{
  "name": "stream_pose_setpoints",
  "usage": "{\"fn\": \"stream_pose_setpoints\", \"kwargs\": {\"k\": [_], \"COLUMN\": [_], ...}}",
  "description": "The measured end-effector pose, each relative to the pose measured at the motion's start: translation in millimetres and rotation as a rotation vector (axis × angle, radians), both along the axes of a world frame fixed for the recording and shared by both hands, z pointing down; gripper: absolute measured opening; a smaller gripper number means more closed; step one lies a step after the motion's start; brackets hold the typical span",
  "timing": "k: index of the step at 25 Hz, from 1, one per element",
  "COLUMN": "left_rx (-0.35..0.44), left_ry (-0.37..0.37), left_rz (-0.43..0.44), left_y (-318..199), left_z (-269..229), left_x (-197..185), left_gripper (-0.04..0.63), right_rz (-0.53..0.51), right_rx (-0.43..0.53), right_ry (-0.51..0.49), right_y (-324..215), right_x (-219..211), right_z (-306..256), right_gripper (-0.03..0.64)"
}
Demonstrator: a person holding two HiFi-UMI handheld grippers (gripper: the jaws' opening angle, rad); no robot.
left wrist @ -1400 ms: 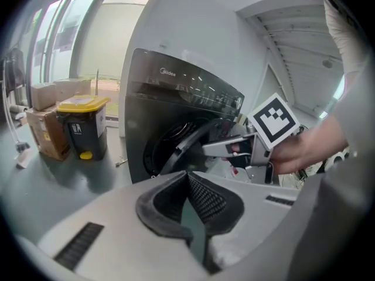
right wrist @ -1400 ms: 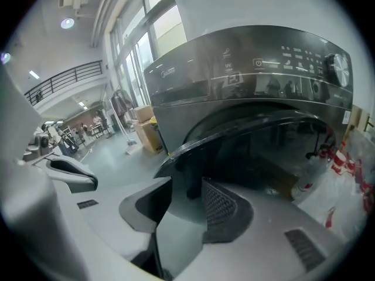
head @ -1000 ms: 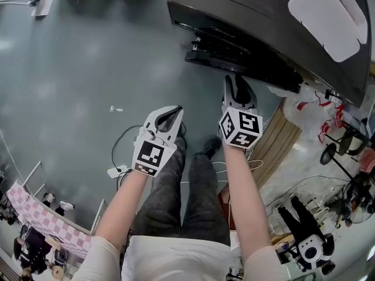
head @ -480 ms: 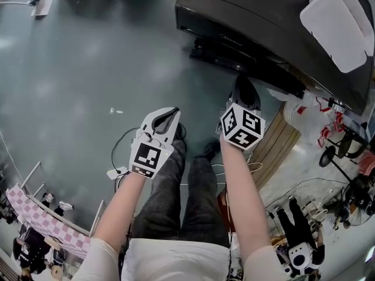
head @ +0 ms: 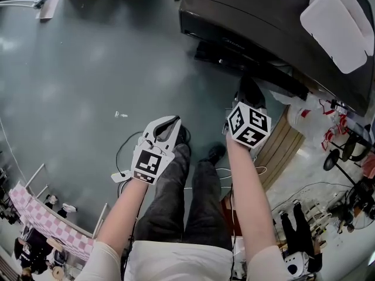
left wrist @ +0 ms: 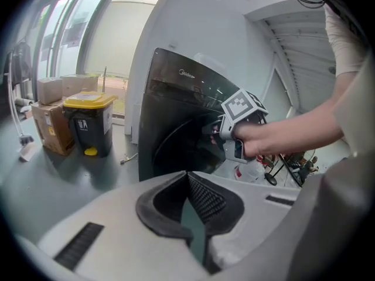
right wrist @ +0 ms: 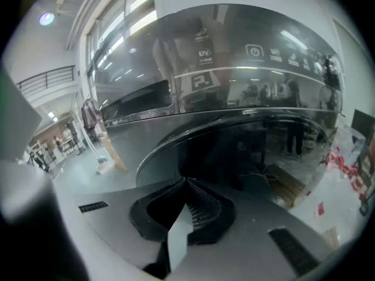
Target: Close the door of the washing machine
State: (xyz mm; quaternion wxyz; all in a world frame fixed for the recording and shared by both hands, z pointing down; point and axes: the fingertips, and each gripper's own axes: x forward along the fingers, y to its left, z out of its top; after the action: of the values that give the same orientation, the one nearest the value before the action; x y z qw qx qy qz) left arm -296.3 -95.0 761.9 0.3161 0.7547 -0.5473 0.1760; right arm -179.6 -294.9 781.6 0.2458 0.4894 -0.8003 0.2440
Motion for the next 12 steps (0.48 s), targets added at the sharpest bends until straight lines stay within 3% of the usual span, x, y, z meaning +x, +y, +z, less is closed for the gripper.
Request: {"fn": "stream_pose_setpoints", "kwargs": {"k": [3,6,12], "left_rx": [-0.002,0.001,0.049], "left_ry": [-0.006,-0.007,-0.025], "left_rz": [-0.002,-0.003,0.03], "left_y": [8,13,9], "left_z": [0,-9,-66], "left_x": [-1,-1,5], "left_gripper": [0.009,0.009,0.009], "right_rz": [-0.011,-0.102,-0.216], "right_rx": [-0.023,-0.011,0.047], "right_ry": [0.014,0.02,0.021], "right_y": [0,6,33], "right_x": [-2,-9,-9], "right_z": [3,-8,-77], "right_gripper": [0.031,0.032,0.032]}}
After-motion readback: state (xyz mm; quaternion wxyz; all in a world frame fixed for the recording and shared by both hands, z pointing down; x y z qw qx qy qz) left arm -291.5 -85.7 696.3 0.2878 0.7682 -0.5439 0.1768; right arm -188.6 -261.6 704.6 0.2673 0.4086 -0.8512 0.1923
